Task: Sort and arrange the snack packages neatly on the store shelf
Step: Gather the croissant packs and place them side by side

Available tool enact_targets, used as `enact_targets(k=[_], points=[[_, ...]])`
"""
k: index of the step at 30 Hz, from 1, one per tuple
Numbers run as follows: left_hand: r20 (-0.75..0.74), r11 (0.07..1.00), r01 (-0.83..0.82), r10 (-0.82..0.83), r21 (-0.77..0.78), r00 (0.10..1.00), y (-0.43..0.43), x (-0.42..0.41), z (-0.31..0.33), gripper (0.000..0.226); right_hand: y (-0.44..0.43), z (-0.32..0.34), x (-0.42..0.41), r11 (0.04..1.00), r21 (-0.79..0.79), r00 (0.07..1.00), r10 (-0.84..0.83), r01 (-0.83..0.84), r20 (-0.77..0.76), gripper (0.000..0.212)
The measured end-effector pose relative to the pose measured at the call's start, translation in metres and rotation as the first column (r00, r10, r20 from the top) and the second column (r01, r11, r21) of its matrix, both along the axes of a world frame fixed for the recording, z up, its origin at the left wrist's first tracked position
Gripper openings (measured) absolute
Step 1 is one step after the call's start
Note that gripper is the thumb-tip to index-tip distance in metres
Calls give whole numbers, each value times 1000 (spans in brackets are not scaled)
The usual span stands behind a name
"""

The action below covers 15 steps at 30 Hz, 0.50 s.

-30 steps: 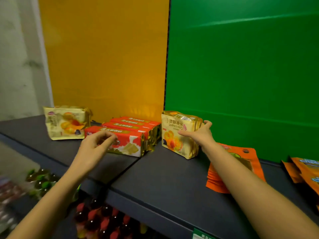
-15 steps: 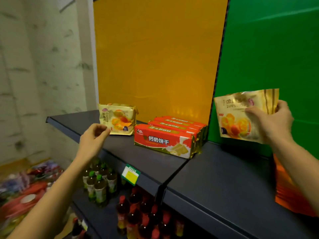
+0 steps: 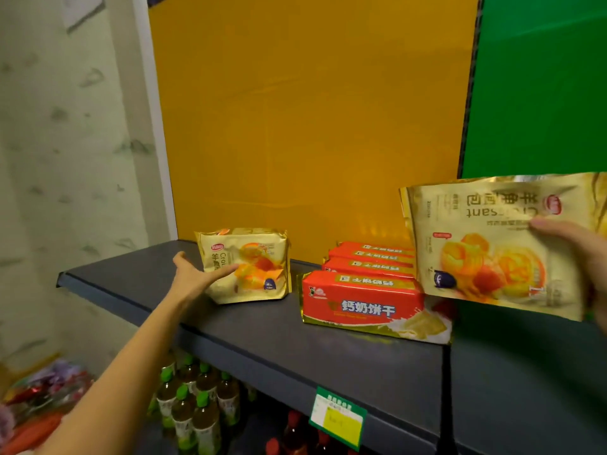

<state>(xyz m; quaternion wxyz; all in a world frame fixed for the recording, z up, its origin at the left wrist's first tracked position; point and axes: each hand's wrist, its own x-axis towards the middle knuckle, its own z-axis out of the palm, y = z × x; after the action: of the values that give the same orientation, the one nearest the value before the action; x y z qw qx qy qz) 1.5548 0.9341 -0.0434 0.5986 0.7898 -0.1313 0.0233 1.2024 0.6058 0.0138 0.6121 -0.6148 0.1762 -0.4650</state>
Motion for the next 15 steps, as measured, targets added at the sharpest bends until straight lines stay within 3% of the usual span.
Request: enact_targets(k=[7, 11, 15], points=[[-154, 974, 189, -207, -123, 966, -2, 38, -7, 116, 53, 5, 2, 997, -76, 999, -30, 32, 29, 79], [-114, 970, 198, -215, -143, 970, -5, 37, -10, 64, 65, 8, 2, 994, -72, 995, -80, 84, 63, 62], [-67, 944, 177, -203, -278, 977, 1, 30, -3, 59, 64, 10, -8, 992, -46, 989, -110, 115, 100, 38]])
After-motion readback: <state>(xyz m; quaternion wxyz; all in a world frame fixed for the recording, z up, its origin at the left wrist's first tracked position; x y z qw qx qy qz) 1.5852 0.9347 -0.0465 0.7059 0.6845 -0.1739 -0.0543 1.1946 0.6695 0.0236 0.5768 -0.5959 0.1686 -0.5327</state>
